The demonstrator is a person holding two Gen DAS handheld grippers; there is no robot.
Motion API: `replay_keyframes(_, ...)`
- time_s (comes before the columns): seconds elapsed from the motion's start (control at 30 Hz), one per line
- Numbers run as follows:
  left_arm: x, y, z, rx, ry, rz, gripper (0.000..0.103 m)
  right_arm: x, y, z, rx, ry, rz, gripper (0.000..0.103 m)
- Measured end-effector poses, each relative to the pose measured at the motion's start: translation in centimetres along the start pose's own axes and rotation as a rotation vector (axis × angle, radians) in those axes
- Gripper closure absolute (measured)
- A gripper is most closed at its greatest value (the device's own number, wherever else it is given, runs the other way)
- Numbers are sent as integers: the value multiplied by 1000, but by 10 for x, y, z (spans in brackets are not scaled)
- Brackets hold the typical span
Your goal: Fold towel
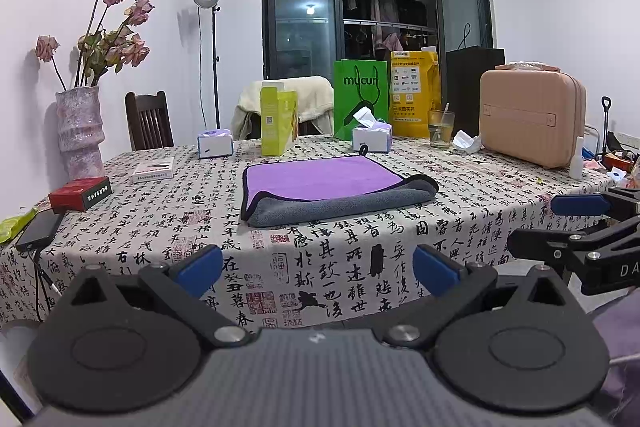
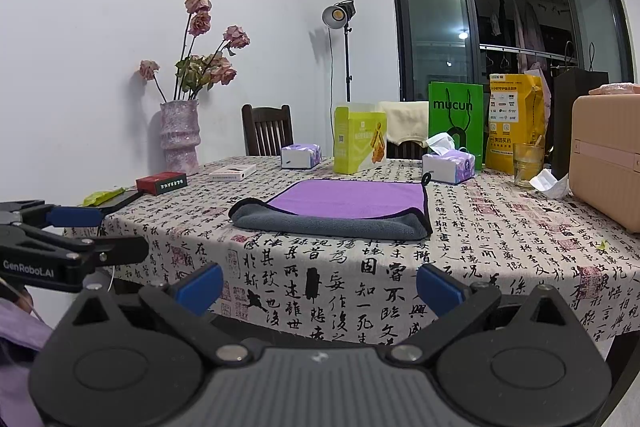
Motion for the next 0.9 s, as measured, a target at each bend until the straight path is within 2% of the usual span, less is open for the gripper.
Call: replay_keyframes(0.9, -4, 2, -6, 0, 0, 2, 0, 0, 0, 1, -1, 0, 1, 0)
Point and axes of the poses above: each gripper's, at about its wrist camera, not at the fingertips, and y roughly the way its jaws point, z to its left, x to its top, the point moved 8 cm from there along y, roughly the way its jaws point, and after that the axes turned 8 degrees about z, right-handed, at the moved point
